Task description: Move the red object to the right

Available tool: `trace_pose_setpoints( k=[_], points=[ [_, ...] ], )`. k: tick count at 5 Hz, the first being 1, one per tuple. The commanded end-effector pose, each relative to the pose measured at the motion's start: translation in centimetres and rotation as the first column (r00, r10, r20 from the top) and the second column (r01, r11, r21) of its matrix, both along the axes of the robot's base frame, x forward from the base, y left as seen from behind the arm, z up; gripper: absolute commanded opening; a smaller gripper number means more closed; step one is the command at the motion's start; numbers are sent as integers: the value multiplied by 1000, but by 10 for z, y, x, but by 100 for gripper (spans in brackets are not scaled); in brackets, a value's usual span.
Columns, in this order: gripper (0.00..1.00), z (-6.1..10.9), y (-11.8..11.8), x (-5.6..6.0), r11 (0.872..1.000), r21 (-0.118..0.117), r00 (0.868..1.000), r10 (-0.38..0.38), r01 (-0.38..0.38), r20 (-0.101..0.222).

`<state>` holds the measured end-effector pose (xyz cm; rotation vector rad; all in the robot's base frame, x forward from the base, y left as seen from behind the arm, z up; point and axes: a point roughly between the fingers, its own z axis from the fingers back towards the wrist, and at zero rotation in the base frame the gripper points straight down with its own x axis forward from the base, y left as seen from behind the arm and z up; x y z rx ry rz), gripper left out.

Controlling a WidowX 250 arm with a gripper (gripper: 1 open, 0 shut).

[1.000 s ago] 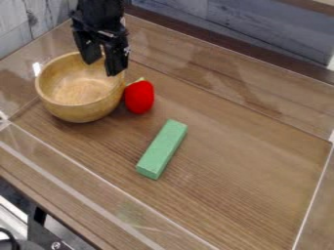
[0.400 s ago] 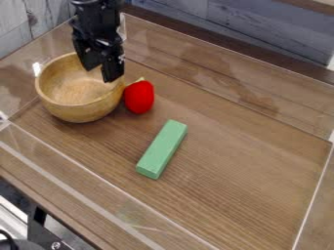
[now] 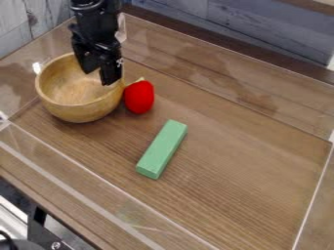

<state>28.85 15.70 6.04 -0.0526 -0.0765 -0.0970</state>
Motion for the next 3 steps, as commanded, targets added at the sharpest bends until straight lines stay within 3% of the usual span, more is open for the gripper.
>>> trace_pose_setpoints(
  k=[1,3],
  points=[
    [100,10,6,7,999,25,999,18,-19,50],
    [100,13,-4,-9,1000,18,998,23,-24,57]
  ],
)
